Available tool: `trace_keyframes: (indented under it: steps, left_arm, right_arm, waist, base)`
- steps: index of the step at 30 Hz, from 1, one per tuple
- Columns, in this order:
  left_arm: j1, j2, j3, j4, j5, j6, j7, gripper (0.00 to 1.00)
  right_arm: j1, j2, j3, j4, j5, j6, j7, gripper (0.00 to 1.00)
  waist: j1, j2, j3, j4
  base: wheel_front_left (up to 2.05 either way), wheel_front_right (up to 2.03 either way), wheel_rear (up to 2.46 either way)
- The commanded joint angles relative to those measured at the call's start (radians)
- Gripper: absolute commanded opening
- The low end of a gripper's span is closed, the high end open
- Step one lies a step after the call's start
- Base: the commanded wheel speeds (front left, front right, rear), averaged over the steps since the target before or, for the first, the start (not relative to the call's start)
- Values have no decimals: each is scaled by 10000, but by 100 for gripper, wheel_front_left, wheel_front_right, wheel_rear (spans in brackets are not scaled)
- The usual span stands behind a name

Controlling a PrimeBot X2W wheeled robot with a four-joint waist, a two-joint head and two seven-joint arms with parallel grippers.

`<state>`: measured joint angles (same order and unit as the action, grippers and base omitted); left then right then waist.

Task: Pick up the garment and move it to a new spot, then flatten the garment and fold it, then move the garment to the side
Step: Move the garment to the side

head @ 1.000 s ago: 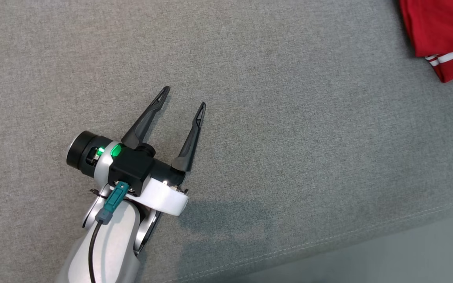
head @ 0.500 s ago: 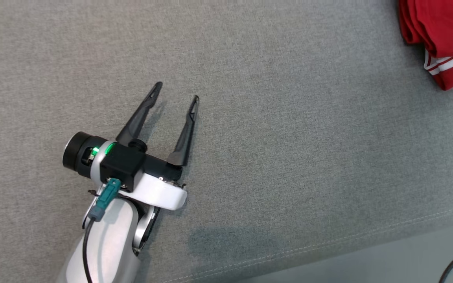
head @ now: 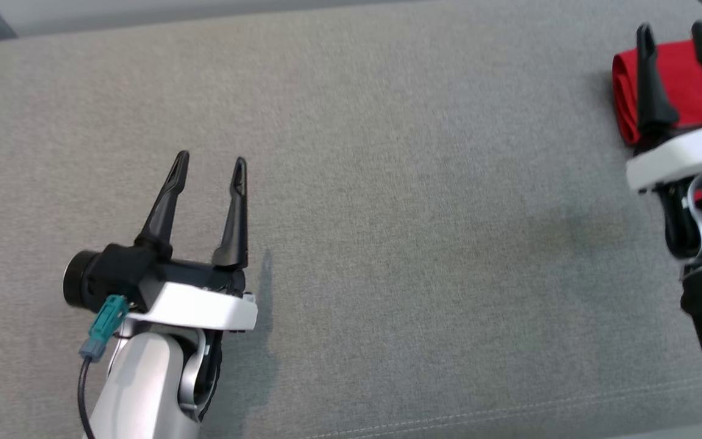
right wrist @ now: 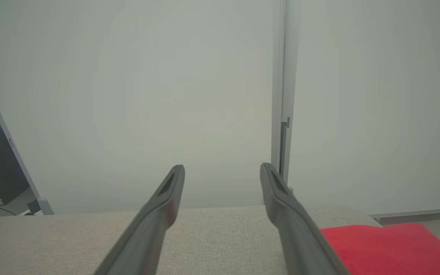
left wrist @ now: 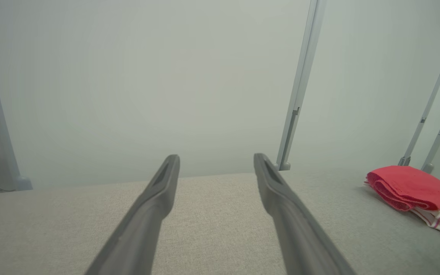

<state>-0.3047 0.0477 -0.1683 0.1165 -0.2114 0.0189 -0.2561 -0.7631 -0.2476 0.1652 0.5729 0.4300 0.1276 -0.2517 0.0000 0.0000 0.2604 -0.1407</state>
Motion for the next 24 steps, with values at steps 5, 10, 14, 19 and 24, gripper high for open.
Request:
trace_keyframes:
  steps: [5,10,14,19,24]
  left_arm:
    - [434,46,626,-145,-213,228,-56,100]
    - [1009,35,893,-47,-145,423,-56,100]
    - [1553,30,1081,-89,-99,617,-56,100]
    - [2224,28,1059,-205,-141,609,-56,100]
    - [2779,28,904,-192,-120,411,-57,100]
  right_arm:
    - [1394,163,48,-808,-465,31,-101,100]
    - [2728,276,250,-1784,-279,31,-101,100]
    - [3805,61,498,-2587,-232,31,-101,100]
    - [5174,90,236,-3431,-375,31,-101,100]
    - [6177,219,-51,-3927,-500,31,-101,100]
  waist:
    - [0,0,-1344,603]
    - [0,0,-2022,837]
    - [0,0,-2530,969]
    - [0,0,-3055,1171]
    - [0,0,-3383,1290]
  base:
    - [0,0,0]
    - [0,0,0]
    - [0,0,0]
    - [0,0,0]
    - [0,0,0]
